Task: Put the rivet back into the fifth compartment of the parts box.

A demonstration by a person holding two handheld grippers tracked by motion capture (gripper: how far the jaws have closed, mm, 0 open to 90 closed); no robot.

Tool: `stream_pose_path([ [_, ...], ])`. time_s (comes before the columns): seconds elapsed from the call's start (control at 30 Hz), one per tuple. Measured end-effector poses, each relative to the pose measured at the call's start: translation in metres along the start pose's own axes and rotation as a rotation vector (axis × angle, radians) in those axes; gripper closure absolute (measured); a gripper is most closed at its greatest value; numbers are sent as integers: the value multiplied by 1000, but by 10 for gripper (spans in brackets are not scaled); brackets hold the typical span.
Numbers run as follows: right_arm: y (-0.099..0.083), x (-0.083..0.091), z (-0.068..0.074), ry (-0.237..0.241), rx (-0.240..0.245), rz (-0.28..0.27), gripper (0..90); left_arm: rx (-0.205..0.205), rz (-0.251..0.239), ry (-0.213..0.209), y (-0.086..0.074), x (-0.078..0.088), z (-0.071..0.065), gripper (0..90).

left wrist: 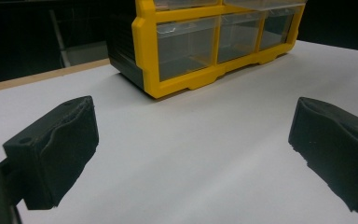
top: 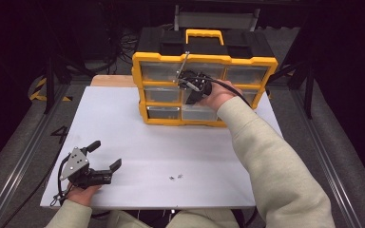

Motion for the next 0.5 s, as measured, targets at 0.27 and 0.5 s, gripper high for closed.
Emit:
stream_pose_path([
  [0.27,0,-3,-1,30,28,9,827,2,8,-1,0,0,0,24],
  [0.5,0,-6,-2,56,56,14,826,2,20,-2,-2,0,1,26],
])
Point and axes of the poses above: each handheld gripper's, and its own axes: x roughly backward along the jaws, y roughly out of its top, z roughly to its left, the point moved 5 cm from there along -x, roughly forward along the jaws, and after that the axes turned 7 degrees about -z, right-handed, at the moved point
